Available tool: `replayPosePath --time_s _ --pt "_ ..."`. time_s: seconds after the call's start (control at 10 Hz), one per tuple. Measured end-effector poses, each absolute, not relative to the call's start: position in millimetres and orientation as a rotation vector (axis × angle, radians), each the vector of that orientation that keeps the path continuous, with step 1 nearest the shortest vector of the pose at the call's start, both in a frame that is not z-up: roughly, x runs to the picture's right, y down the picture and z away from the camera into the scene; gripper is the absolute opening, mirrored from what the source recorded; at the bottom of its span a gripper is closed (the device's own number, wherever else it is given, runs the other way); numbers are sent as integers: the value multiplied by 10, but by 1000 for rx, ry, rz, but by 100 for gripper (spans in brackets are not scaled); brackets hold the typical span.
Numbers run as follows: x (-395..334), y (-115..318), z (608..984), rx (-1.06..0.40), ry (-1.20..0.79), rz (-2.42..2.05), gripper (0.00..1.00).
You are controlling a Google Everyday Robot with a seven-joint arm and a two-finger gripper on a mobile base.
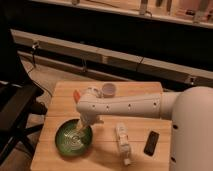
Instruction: Drag the ceramic bowl in a circle
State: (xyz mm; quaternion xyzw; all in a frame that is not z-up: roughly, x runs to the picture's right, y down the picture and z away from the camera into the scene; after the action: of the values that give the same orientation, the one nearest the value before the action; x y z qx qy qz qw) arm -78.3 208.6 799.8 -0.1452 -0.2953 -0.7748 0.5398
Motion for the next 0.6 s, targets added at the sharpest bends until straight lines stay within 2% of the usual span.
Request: replayPosePath --time_s 0.2,0.6 --pt "-786 2094 8005 -348 -705 -1846 74" --pt "-689 2142 8102 -333 -710 -1816 35"
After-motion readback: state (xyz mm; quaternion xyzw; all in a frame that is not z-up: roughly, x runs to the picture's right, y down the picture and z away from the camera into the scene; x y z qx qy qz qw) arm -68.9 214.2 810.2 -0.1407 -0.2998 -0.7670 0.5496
